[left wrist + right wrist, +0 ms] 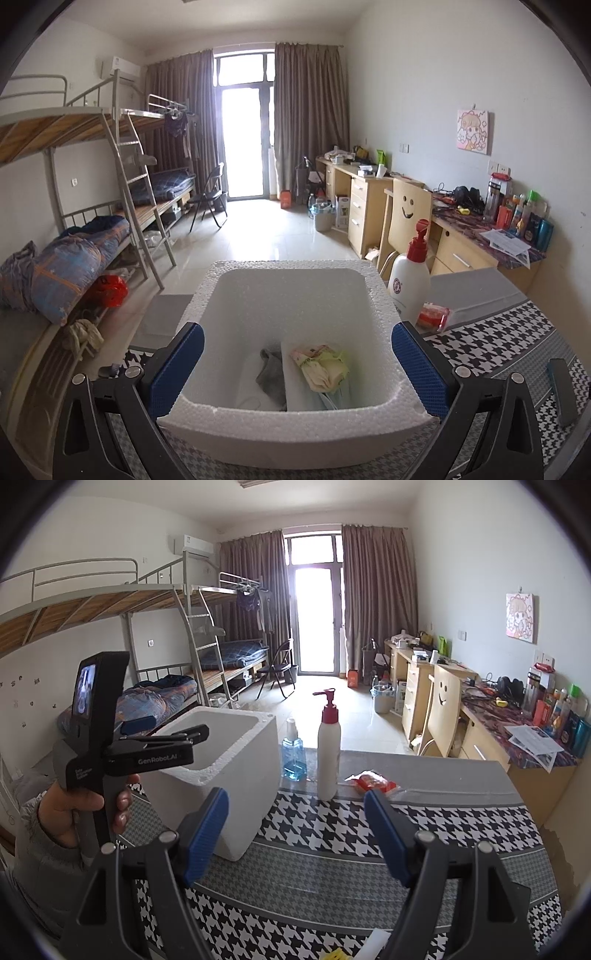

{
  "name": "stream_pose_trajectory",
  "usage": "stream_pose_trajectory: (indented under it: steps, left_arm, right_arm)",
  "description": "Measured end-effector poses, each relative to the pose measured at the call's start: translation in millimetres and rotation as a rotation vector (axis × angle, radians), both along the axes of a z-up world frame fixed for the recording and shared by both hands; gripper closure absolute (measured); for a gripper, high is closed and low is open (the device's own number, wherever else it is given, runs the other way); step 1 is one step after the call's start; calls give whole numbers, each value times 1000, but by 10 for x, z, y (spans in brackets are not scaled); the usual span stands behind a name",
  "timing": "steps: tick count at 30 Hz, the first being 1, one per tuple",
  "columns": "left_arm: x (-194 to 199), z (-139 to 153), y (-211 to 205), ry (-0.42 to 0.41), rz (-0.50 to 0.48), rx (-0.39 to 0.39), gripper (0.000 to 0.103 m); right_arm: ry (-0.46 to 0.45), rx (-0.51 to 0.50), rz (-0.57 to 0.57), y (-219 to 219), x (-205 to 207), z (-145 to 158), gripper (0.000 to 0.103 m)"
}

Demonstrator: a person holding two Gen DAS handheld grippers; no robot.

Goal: Organize soft objects
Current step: 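Withdraw both tools from the box back toward the yellow foam net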

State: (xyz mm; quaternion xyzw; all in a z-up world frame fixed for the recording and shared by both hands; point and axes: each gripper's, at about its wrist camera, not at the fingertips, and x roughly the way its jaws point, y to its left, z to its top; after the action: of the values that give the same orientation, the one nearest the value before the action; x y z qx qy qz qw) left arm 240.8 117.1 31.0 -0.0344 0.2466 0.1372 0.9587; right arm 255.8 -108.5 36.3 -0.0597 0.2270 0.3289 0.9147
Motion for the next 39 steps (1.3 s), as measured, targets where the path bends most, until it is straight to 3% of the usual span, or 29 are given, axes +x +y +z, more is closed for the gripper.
stream_pose_trajectory:
  steps: [39]
  left_arm:
    - [-874, 188, -350, -121, 7, 33, 1]
  right_arm:
    - [-95, 34, 33, -203, -606, 230, 23]
